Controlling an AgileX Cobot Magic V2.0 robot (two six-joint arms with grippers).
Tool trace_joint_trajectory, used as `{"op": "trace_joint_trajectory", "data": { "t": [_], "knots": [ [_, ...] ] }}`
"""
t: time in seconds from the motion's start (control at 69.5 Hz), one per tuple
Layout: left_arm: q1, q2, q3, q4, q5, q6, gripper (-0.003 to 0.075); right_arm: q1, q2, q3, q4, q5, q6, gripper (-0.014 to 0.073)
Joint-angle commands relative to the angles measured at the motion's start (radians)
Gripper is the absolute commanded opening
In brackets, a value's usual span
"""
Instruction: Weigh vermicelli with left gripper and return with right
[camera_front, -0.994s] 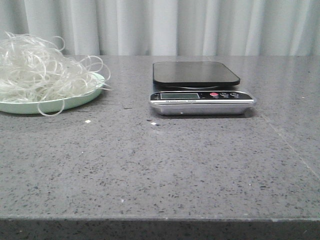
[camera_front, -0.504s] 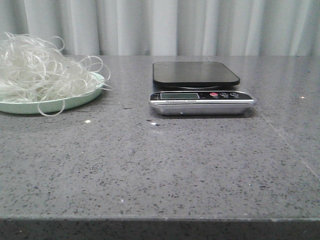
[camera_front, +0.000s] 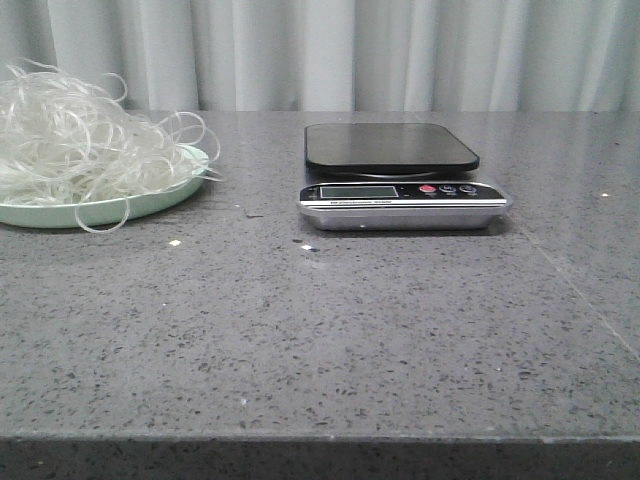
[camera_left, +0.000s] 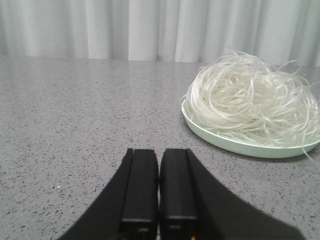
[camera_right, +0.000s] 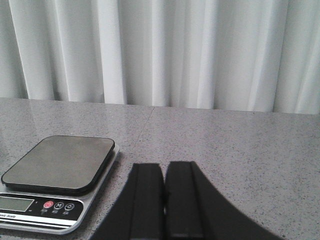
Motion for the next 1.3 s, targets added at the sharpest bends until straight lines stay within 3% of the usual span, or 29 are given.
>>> {"op": "trace_joint_trajectory", "data": {
  "t": [0.0,0.259,0.576,0.821,0.922,1.281],
  "knots": [
    [0.003,-0.021,0.006,-0.011,-0.077,-0.001,0.0136,-0.007,0.008,-0.029,0.001,-0.076,-0.009,0.0151],
    [0.003,-0.021,0.006,-0.011,-0.077,-0.001,0.0136,-0.021,0.006,-0.025,-0.174,-0.043,-0.011,0.0151],
    [0.003,-0.021,0.006,-0.011,-0.077,-0.001,0.0136,-0.183,-0.121,0.086,-0.164,-0.041,0.106,0.0151],
    [0.003,-0.021,0.006,-0.011,-0.077,-0.001,0.0136,-0.182,-0.248,0.318,-0.153,-0.162,0.111,0.0151],
    [0.003,-0.021,0.006,-0.011,-0.077,-0.001,0.0136,-0.183,-0.321,0.312,-0.149,-0.082,0.113,0.0151],
    [0.003,-0.021,0.006,-0.011,-0.077,-0.001,0.0136,-0.183,-0.314,0.311,-0.149,-0.084,0.113,0.0151]
  ]
}}
